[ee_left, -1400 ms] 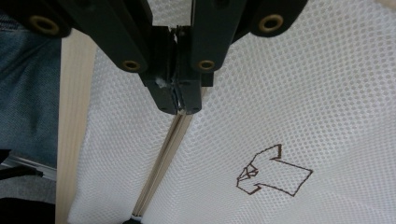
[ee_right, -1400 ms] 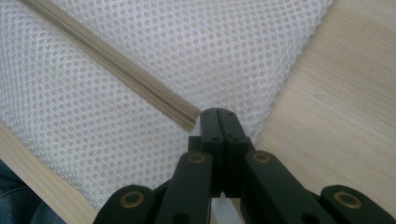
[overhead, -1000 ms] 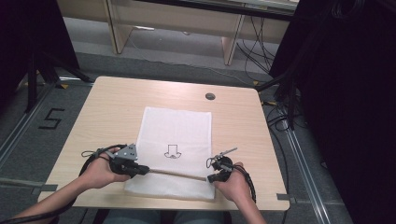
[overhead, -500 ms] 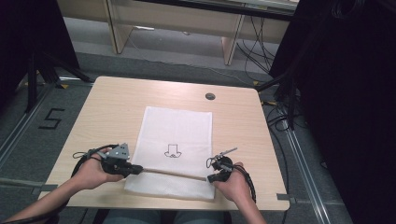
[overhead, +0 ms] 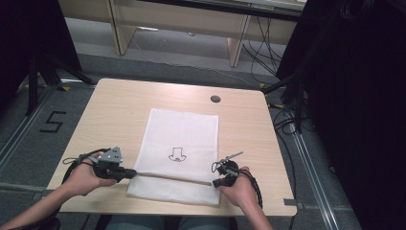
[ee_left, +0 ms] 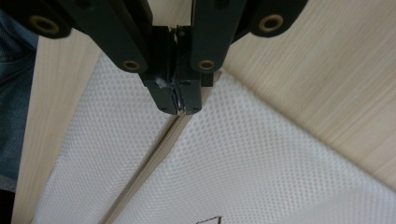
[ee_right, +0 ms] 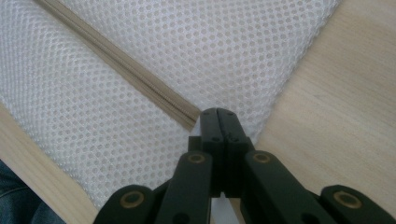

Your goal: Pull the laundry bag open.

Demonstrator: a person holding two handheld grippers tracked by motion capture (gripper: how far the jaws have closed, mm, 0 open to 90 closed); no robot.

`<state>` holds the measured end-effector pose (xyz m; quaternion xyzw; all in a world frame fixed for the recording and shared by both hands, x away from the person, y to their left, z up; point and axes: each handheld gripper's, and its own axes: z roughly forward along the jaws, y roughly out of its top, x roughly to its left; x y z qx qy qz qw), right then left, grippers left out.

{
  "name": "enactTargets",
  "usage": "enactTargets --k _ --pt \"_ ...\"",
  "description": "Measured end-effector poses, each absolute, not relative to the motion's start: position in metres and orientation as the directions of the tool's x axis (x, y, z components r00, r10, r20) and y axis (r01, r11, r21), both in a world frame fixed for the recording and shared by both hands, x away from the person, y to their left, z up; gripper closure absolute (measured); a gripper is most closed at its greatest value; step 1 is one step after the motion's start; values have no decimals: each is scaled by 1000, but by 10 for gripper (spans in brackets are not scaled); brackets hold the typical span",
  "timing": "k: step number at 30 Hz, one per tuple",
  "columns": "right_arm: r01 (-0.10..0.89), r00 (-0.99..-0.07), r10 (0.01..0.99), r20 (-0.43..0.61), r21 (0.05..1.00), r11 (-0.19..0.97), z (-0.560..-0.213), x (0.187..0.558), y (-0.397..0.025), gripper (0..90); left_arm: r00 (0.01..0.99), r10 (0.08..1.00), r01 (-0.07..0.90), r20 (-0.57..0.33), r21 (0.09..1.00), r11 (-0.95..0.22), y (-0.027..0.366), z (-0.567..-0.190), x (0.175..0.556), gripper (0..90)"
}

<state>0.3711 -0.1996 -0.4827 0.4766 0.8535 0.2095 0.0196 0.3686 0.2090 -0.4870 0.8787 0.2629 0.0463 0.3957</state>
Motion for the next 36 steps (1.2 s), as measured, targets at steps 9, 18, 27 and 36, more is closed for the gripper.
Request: enactTargets --k 9,18,27,36 --pt "793 -561 813 158 384 473 -483 372 -198 900 825 546 480 -148 693 -538 225 -491 366 872" --pt "796 -558 816 154 379 473 -483 372 -197 900 804 578 511 -137 657 -555 223 -494 363 872" --pt "796 -557 815 156 378 472 -483 371 -197 900 815 569 502 -113 630 -593 222 -496 364 870" --pt "759 -595 797 102 398 515 -481 365 -193 872 769 610 566 -191 646 -512 219 -494 361 723"
